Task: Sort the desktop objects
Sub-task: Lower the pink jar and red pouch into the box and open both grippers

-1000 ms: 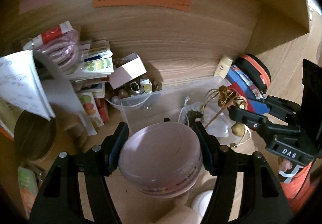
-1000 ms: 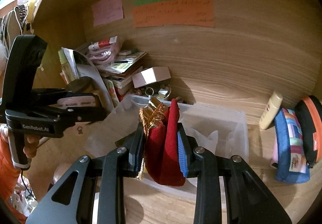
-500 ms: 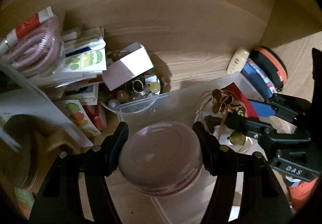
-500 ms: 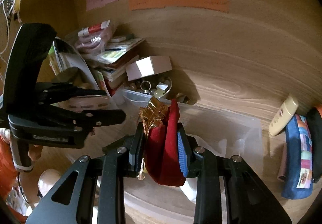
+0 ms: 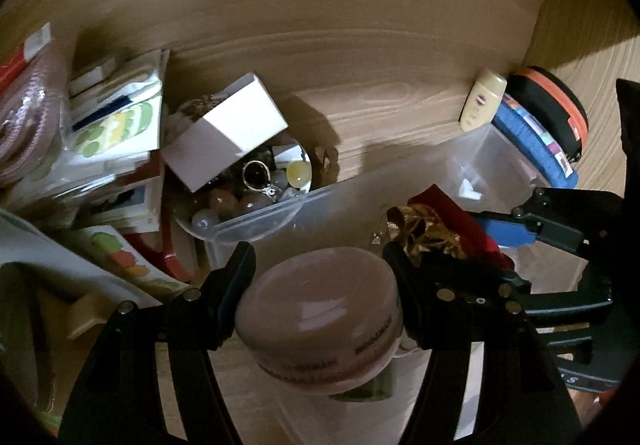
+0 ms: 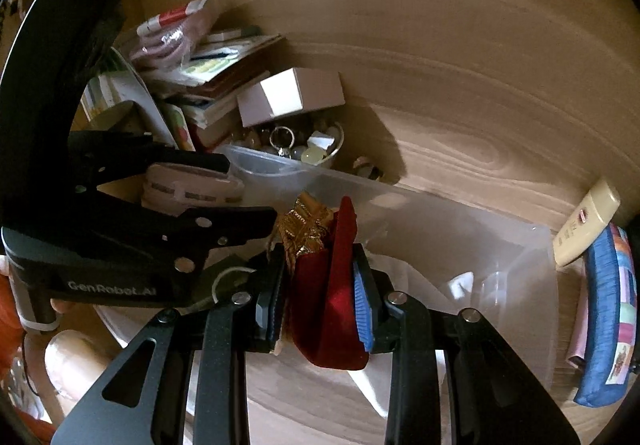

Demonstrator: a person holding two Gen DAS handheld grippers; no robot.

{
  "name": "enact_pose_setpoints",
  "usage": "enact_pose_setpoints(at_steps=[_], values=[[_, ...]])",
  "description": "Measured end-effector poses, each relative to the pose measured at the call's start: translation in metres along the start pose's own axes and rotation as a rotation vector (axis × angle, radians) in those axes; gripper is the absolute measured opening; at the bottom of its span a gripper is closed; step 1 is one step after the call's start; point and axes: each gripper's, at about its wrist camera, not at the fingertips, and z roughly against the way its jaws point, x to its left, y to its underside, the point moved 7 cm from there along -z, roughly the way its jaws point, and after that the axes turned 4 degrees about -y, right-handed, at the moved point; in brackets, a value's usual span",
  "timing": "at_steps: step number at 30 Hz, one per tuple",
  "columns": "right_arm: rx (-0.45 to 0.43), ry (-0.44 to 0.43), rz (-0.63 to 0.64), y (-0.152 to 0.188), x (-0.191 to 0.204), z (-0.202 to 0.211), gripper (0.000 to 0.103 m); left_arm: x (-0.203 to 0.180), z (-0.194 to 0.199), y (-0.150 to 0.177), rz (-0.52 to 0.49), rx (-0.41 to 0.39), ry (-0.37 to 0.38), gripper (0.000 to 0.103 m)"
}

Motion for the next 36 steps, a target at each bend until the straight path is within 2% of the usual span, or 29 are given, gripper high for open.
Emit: enact_pose_setpoints(at_steps=[8, 12, 17, 22, 30, 33, 34, 36], values=[[0.024, 0.041, 0.011, 0.006, -0.005, -0.006, 0.029, -0.006, -0.007, -0.001, -0.062, 0.011, -0.06, 0.065], [0.025, 0.044, 0.025, 0.007, -0.005, -0.005, 0.031, -0.004, -0.006, 0.002, -0.077, 0.026, -0.058, 0.065], [0.028, 0.047, 0.038, 0.009, -0.004, -0.004, 0.042, -0.006, -0.009, 0.004, -0.067, 0.053, -0.01, 0.066], [0.021, 0.045, 0.025, 0.009, -0.008, 0.0, 0.054, -0.008, -0.009, 0.006, -0.079, 0.059, 0.003, 0.067], [0.019, 0.041, 0.022, 0.008, -0.009, 0.003, 0.058, -0.011, -0.007, 0.005, -0.057, 0.04, 0.032, 0.07], [0.02, 0.036, 0.024, 0.007, -0.01, 0.004, 0.065, -0.013, -0.004, 0.005, -0.057, 0.024, 0.028, 0.075], [0.019, 0.041, 0.028, 0.008, -0.01, 0.004, 0.07, -0.014, -0.003, 0.005, -0.057, 0.019, 0.025, 0.078], [0.017, 0.046, 0.039, 0.009, -0.009, 0.007, 0.072, -0.012, -0.001, 0.005, -0.053, 0.01, 0.001, 0.083]])
